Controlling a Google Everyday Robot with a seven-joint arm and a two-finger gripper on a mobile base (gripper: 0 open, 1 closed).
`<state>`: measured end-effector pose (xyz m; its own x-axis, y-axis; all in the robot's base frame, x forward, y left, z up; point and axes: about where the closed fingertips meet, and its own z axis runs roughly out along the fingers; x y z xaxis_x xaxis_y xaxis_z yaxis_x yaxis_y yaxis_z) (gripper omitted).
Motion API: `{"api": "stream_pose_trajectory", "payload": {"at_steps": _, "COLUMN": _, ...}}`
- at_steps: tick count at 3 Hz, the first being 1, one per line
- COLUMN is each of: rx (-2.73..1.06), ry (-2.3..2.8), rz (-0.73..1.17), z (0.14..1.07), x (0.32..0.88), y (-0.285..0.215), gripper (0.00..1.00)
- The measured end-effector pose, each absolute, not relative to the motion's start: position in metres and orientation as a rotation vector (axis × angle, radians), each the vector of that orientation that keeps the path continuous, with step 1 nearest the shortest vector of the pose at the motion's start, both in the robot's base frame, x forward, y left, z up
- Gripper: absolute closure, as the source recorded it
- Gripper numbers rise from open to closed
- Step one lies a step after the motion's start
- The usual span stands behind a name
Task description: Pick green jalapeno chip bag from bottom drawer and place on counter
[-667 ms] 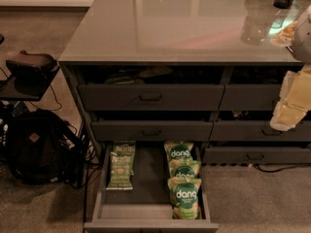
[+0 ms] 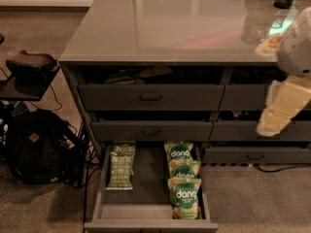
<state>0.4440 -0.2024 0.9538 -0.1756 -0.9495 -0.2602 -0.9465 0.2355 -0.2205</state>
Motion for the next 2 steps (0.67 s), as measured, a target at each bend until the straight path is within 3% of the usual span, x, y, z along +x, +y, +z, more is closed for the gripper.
{"api": "stream_pose_trajectory", "payload": {"at_steps": 2, "rx": -1.798, "ry": 2.000, "rz": 0.331, "z": 0.839, "x": 0.475, "y": -0.123, "gripper": 0.00}}
